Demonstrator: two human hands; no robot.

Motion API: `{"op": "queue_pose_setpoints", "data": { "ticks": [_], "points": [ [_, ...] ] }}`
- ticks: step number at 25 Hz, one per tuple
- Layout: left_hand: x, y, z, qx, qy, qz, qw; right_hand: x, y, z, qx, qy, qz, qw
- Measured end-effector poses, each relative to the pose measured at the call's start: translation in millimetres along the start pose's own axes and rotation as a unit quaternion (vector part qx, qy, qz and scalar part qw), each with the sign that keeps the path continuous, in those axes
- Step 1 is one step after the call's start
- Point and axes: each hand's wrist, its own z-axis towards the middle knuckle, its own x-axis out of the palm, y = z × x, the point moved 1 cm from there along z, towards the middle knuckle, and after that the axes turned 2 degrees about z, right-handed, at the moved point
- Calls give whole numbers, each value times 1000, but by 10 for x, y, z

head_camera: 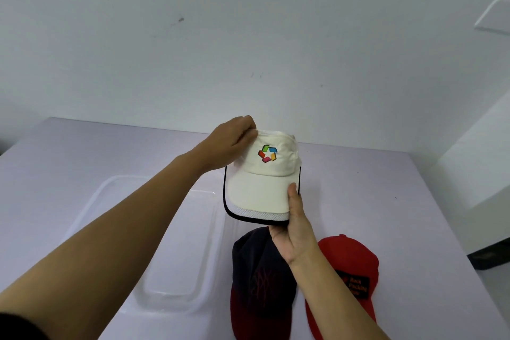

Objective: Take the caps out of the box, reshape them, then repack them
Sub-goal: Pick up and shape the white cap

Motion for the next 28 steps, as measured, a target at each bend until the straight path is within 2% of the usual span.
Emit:
{"op": "queue_pose_setpoints", "data": {
  "ticks": [6, 11, 19, 21, 26, 28],
  "points": [
    [-6, -11, 10, -22, -82, -32, 996, 48, 17, -5, -12, 3, -61, 998],
    [37, -292, 196, -48, 52, 84, 994, 98, -46, -31, -27, -16, -139, 990],
    [43, -344, 191, -123, 115, 111, 979, 88, -105, -89, -84, -10, -206, 975],
    [62, -357, 190, -137, 88, 128, 978, 129, -104, -100, -76, -6, -198, 977],
    [111, -522, 132, -119, -67, 197, 971, 215, -89, -78, -57, -2, -157, 986],
    [87, -516, 125, -96, -124, 160, 975, 188, -102, -60, -42, 2, -141, 989]
  ]
}}
